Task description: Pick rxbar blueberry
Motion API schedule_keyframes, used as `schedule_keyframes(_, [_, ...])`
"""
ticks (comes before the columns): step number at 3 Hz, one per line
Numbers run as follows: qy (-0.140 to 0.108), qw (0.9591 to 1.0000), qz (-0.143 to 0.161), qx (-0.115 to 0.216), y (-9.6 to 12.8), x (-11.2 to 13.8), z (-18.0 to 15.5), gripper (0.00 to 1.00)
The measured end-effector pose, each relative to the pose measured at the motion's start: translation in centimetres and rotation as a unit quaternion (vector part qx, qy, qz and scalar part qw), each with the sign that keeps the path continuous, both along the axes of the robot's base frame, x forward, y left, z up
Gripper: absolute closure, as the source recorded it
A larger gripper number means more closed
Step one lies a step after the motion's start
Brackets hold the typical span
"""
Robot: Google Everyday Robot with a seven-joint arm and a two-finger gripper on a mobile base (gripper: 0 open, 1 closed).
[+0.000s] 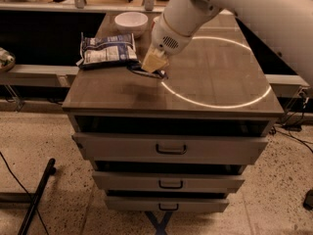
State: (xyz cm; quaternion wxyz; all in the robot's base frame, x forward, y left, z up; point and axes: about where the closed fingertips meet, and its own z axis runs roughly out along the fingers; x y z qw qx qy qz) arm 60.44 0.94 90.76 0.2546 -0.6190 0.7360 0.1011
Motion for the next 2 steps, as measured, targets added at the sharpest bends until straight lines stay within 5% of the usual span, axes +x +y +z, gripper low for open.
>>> schedule_keyframes(2, [-0.022,0.9997,0.007,0.007,-0.08,0.24,2.69,1.0])
